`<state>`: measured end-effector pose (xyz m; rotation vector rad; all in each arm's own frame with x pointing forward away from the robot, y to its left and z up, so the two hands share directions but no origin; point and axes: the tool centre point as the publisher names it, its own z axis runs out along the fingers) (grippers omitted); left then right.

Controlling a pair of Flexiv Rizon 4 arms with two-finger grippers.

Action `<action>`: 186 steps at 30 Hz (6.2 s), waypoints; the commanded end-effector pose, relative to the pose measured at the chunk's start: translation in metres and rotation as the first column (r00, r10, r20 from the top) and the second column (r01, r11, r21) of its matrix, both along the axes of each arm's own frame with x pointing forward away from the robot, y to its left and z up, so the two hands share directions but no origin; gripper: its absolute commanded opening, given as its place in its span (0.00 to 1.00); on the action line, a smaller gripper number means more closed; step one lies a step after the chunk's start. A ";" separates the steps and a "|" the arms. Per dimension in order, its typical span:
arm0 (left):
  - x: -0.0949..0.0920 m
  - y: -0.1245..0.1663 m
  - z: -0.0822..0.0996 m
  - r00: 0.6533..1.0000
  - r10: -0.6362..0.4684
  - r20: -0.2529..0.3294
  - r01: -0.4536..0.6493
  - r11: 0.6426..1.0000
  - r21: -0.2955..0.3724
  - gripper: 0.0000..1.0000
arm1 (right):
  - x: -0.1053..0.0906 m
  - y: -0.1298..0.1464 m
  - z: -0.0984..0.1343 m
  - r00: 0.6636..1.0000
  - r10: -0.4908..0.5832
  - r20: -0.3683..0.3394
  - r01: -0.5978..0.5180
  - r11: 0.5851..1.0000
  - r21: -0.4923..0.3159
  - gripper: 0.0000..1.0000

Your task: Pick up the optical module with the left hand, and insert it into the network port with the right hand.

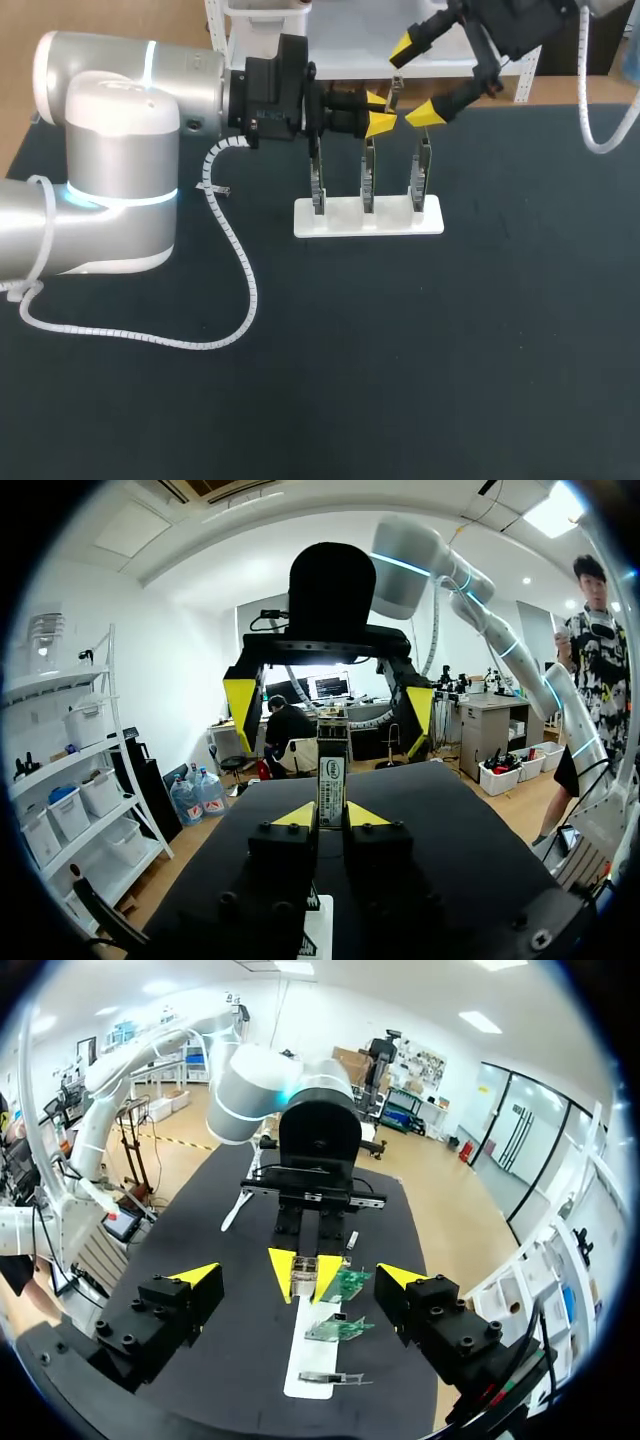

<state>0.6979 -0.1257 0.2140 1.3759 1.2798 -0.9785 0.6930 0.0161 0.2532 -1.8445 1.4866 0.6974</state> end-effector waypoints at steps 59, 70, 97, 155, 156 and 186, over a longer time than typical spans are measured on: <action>0.000 0.000 0.000 1.000 0.000 -0.001 0.000 1.000 0.002 0.00 | 0.026 0.013 -0.008 0.998 0.050 -0.043 -0.049 0.999 0.013 1.00; 0.000 0.000 0.000 1.000 0.000 -0.001 0.000 1.000 0.002 0.00 | 0.026 0.013 -0.008 0.998 0.050 -0.043 -0.049 0.999 0.013 0.00; 0.000 0.000 0.000 1.000 0.000 -0.001 0.000 1.000 0.002 1.00 | 0.026 0.013 -0.008 0.998 0.050 -0.043 -0.049 0.999 0.013 0.00; 0.021 0.052 0.020 0.991 0.047 0.126 -0.088 0.937 0.339 1.00 | 0.026 0.013 -0.008 0.998 0.050 -0.043 -0.049 0.999 0.013 0.00; 0.022 0.054 0.020 0.990 0.048 0.133 -0.093 0.929 0.357 1.00 | 0.026 0.013 -0.008 0.998 0.050 -0.043 -0.049 0.999 0.013 0.00; 0.038 0.086 0.015 0.995 0.079 0.066 -0.102 0.861 0.498 1.00 | 0.026 0.013 -0.008 0.998 0.050 -0.043 -0.049 0.999 0.013 0.00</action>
